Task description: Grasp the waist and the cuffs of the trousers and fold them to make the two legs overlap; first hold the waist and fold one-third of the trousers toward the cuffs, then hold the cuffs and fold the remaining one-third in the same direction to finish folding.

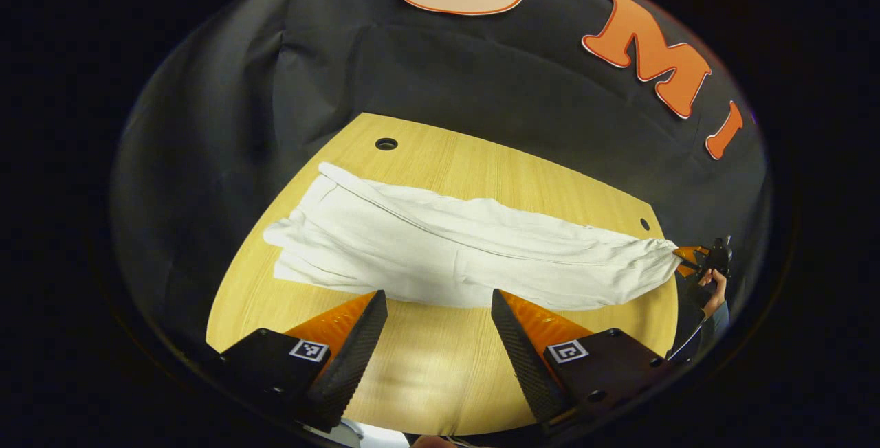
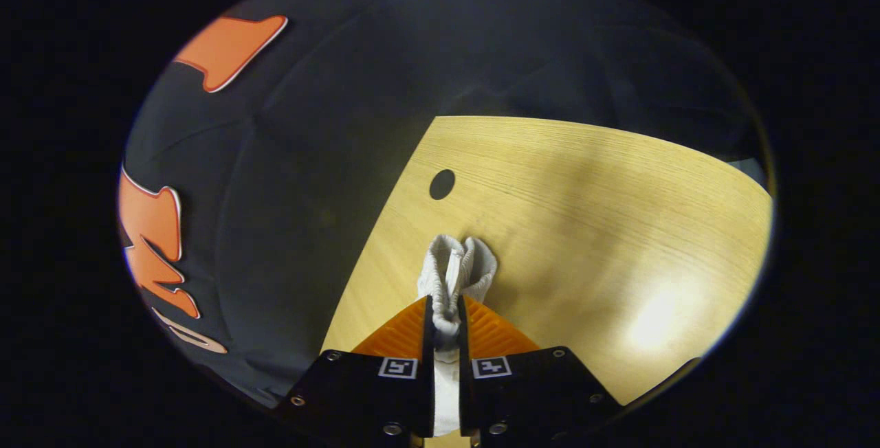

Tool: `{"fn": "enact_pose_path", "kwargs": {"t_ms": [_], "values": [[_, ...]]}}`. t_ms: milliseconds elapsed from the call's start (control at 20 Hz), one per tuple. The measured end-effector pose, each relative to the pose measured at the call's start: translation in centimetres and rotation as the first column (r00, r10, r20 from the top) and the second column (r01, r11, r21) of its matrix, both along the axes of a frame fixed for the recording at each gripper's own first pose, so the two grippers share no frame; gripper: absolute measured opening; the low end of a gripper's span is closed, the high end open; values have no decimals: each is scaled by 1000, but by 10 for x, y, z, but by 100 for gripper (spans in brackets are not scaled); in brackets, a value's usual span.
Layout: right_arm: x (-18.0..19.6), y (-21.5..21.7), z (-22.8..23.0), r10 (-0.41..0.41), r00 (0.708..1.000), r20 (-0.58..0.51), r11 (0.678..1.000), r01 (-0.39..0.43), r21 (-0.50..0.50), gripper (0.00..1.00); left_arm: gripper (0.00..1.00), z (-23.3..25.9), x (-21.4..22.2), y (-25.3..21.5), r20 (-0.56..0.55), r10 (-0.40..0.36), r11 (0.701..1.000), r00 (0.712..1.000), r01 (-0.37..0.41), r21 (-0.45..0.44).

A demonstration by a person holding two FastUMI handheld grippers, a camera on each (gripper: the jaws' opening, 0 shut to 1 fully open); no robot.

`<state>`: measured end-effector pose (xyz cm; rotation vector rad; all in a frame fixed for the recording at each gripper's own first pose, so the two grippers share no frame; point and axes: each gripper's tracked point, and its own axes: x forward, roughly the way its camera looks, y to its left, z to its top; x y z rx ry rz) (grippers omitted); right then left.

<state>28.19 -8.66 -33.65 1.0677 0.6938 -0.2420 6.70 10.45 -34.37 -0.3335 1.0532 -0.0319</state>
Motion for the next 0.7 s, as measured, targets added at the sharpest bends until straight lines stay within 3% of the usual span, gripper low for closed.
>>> {"fn": "enact_pose_path", "kwargs": {"t_ms": [400, 700], "values": [[6, -1, 5, 12, 993, 114, 999, -16, 37, 14, 100, -19, 9, 30, -1, 6, 1000, 1000, -6, -30], [7, -2, 6, 68, 977, 203, 997, -75, 26, 14, 100, -46, 6, 63, -40, 52, 996, 998, -55, -68]]}}
